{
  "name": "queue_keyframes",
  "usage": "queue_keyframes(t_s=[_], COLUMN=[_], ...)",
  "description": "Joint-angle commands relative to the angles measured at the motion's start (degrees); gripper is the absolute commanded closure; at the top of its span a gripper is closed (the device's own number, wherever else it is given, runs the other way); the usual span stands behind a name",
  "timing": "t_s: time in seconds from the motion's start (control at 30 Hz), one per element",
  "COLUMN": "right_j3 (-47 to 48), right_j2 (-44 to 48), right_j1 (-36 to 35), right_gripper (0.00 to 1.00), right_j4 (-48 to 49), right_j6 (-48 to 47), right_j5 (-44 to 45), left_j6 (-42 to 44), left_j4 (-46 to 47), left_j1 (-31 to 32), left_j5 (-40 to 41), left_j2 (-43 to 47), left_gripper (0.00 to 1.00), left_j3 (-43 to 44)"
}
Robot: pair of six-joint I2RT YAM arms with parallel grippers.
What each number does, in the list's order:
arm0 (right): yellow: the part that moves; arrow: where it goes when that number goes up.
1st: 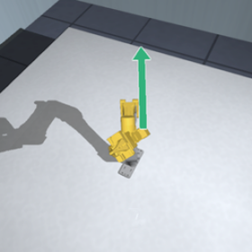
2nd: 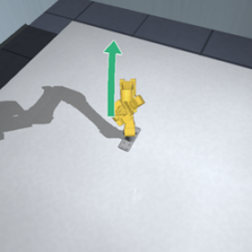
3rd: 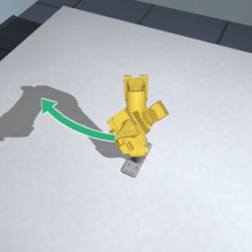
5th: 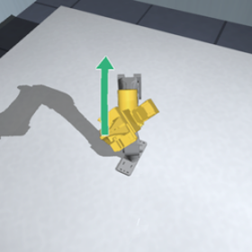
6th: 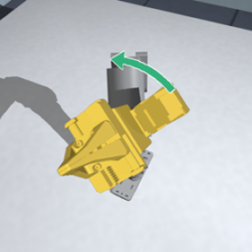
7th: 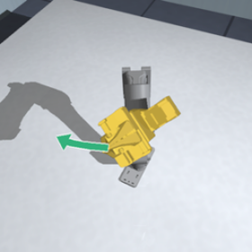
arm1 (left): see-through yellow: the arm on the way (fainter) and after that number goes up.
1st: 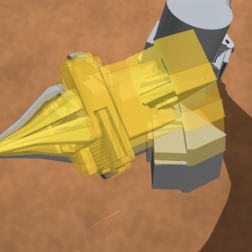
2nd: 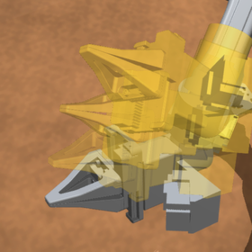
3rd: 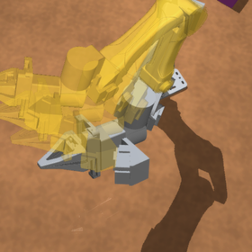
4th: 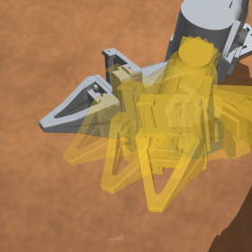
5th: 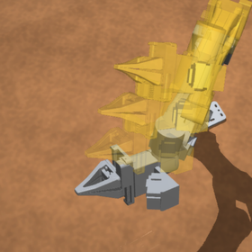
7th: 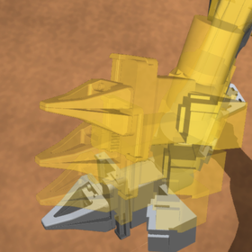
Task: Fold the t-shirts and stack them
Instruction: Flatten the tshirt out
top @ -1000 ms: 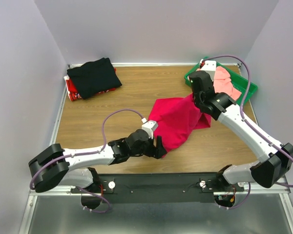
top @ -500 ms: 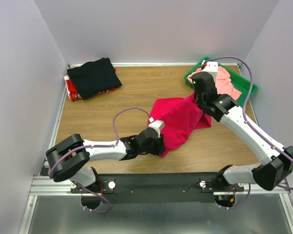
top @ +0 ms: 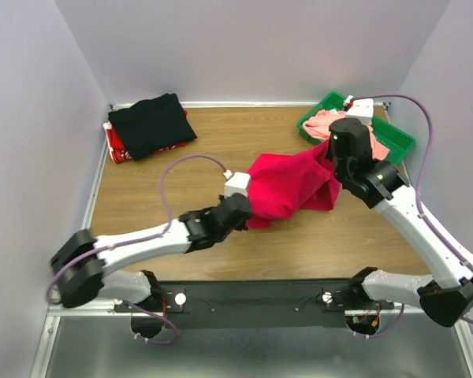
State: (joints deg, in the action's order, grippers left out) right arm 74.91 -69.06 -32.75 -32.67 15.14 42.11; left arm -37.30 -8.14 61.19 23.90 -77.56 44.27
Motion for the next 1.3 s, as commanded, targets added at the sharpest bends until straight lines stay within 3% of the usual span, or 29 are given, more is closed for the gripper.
queue_keyframes(t_s=[0.0,0.27,0.4,0.53,0.67,0.77,0.83,0.87,0.93,1.0,1.03,1.07,1.1,1.17,1.27], right_j3=[1.64,4.27,5.68,6.30,4.02,1.55,0.85,0.85,0.67,1.20,1.46,1.90,1.90,0.25,-2.92], right_j2=[5.76,17.80,19.75,18.00,12.56,4.66,0.43,-3.76,-7.83,-13.80,-15.48,-16.97,-19.60,-20.15,-18.75], right_j1=[0.50,0.41,0.41,0.41,0.41,0.50,0.67,0.85,1.20,2.34,2.95,2.96,3.13,3.05,3.05], right_gripper=[0.99,0.99,0.99,0.99,0.99,0.99,0.99,0.99,0.99,0.81,0.66,0.29,0.17,0.04,0.02], right_j4=[1.64,1.73,1.73,1.81,4.27,7.08,8.23,8.49,9.55,9.90,9.90,9.90,9.81,9.73,9.90], right_j6=[-2.12,-4.15,-4.41,-4.15,-3.53,-3.10,-2.57,-1.61,-0.21,0.94,1.21,1.56,1.65,2.17,3.32], right_j5=[2.01,6.85,5.97,4.56,4.82,6.23,5.27,4.40,2.37,0.62,0.26,-0.18,-1.49,-4.39,-8.70], left_j6=[0.56,1.53,1.87,4.77,9.60,15.13,18.12,18.14,17.79,17.79,17.70,17.61,17.61,17.44,16.82], left_j4=[-10.92,-14.61,-17.79,-16.39,-8.68,-0.06,5.39,7.68,13.49,17.01,17.28,17.20,16.06,14.13,14.48], left_j1=[-1.07,-1.86,-1.86,-1.86,-2.30,-8.87,-20.42,-24.06,-29.08,-31.29,-34.35,-35.51,-36.66,-37.37,-38.50], left_j5=[15.02,21.79,24.00,23.65,27.25,23.41,15.34,7.47,2.05,-0.08,-0.78,-2.61,-2.72,-0.45,1.41], left_j2=[16.15,44.83,49.86,48.74,44.35,39.87,36.70,35.30,29.68,21.37,18.09,14.66,8.10,2.96,-1.19], left_gripper=[1.00,1.00,1.00,1.00,1.00,1.00,1.00,1.00,1.00,0.99,0.73,0.58,0.42,0.17,0.10], left_j3=[4.07,3.62,5.73,6.27,2.67,-1.46,-4.09,-6.11,-6.65,-6.48,-6.13,-4.39,-3.41,-1.30,-1.56])
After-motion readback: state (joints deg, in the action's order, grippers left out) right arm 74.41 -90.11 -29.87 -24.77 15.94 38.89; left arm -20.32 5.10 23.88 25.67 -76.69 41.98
